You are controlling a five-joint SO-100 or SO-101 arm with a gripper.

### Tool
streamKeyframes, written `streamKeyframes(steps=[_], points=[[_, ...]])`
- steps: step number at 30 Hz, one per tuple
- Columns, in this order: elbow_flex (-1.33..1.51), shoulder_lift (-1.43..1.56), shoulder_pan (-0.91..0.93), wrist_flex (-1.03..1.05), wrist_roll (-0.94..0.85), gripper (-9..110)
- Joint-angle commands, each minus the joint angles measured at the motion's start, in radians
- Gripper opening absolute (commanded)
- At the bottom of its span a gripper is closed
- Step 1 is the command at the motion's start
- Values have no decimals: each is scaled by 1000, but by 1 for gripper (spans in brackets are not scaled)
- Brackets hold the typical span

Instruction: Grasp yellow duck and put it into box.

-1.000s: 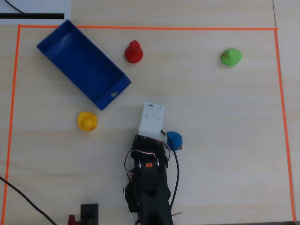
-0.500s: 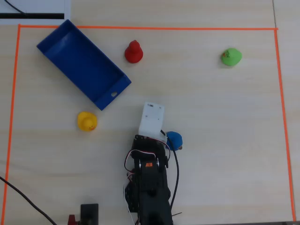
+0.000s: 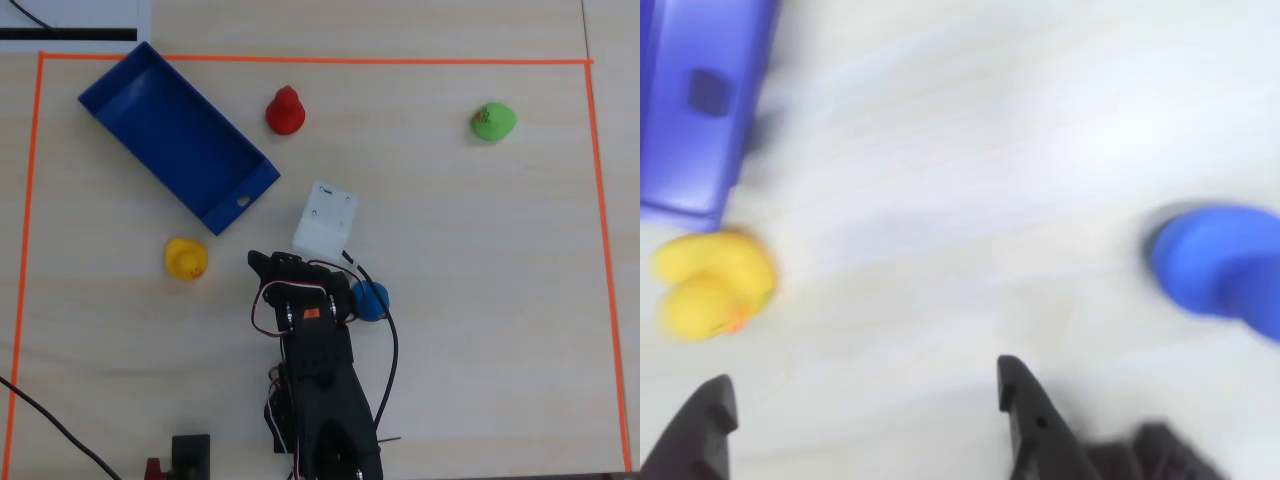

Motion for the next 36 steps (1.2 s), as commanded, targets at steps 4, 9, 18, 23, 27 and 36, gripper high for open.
streamKeyframes(steps=[4,9,18,23,27,36], points=[[-186,-109,-209,64,229,37],[-126,-150,-334,-37,353,37],[-32,-212,-437,-235,451,37],[17,-244,-466,-322,474,37],[38,-253,-506,-370,517,37],[60,-344,-568,-483,541,37]])
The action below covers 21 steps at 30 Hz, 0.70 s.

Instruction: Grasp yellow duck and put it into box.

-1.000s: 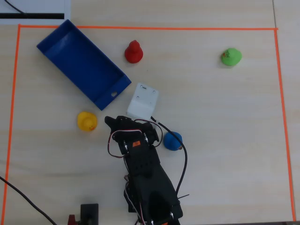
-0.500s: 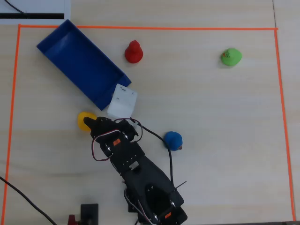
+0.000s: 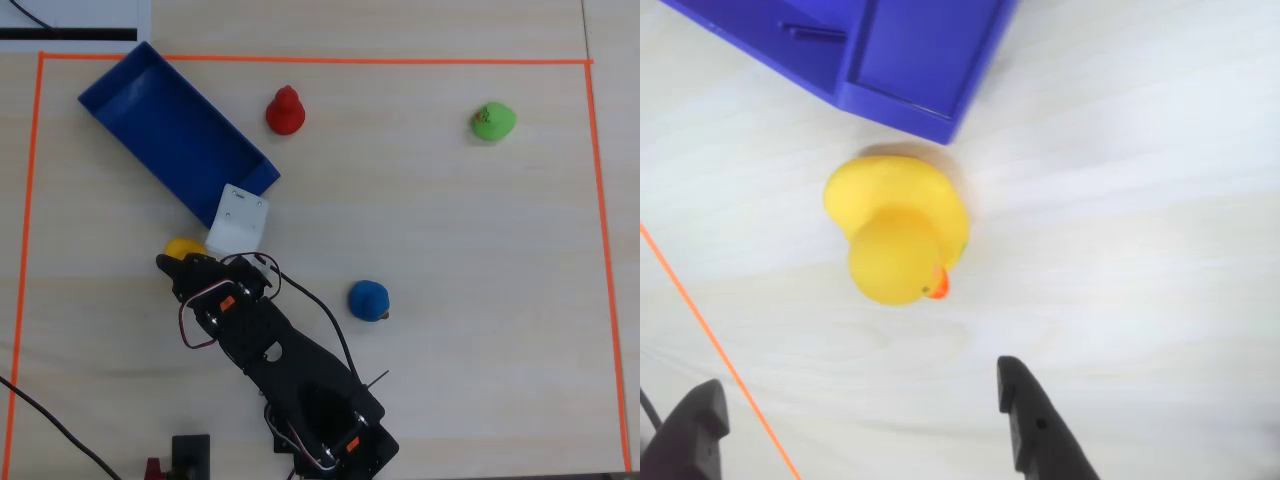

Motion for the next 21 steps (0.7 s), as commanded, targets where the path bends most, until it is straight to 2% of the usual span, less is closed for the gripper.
streamKeyframes(steps=[1,21], points=[[14,-18,-17,-66,-2,37],[141,-78,11,-321,-34,36]])
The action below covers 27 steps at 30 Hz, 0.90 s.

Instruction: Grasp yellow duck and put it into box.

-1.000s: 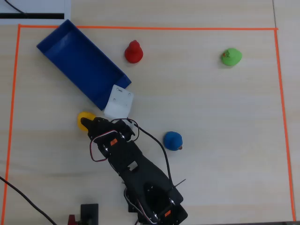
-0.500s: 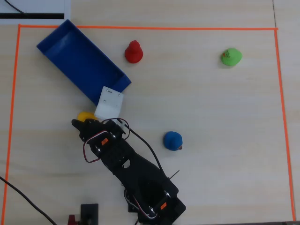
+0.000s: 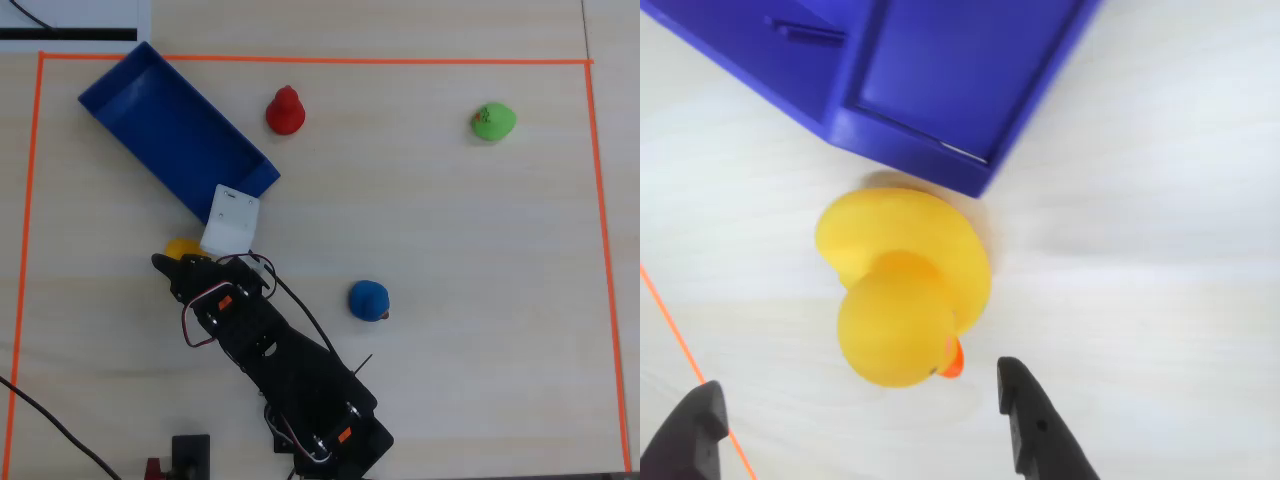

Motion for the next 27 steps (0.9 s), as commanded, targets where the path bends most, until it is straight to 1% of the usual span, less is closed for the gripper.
streamKeyframes(steps=[1,10,20,21,23,24,25,26,27], points=[[-2,2,18,-43,-5,36],[44,-14,9,-127,-5,35],[44,-109,-2,-204,2,33],[38,-110,2,-204,2,31],[29,-114,12,-206,2,21],[28,-114,18,-209,3,14],[26,-115,26,-212,6,3],[26,-115,32,-213,6,0],[26,-115,37,-213,3,0]])
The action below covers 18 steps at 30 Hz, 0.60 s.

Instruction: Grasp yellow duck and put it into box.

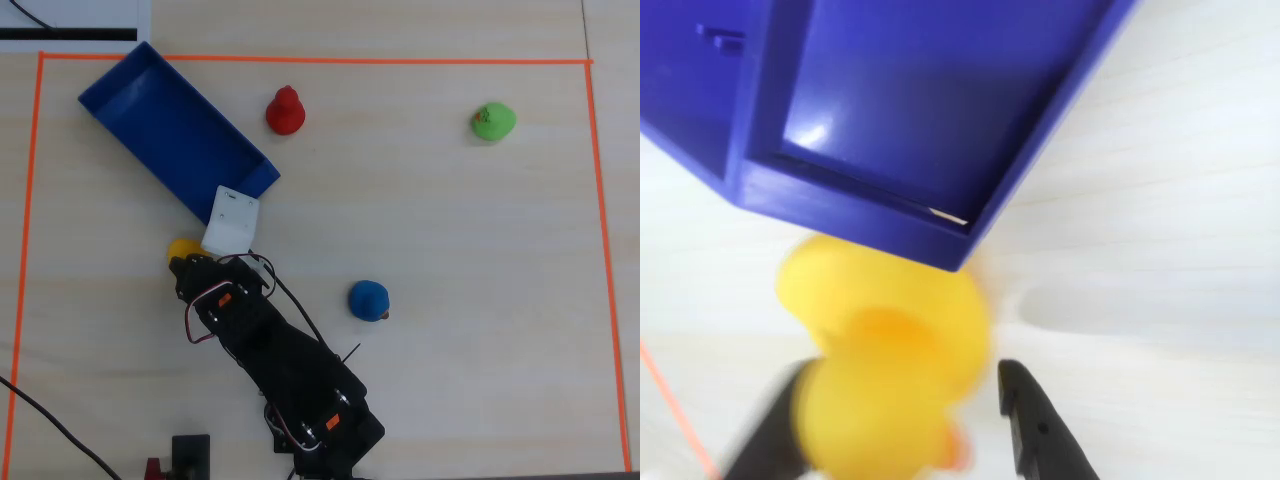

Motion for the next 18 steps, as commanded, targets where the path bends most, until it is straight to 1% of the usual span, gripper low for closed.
streamKeyframes(steps=[1,6,9,13,18], points=[[-34,-3,34,-31,-2,0],[-18,18,31,-21,-2,0],[-29,64,28,37,5,0],[-132,178,51,244,11,0],[-433,247,72,571,9,0]])
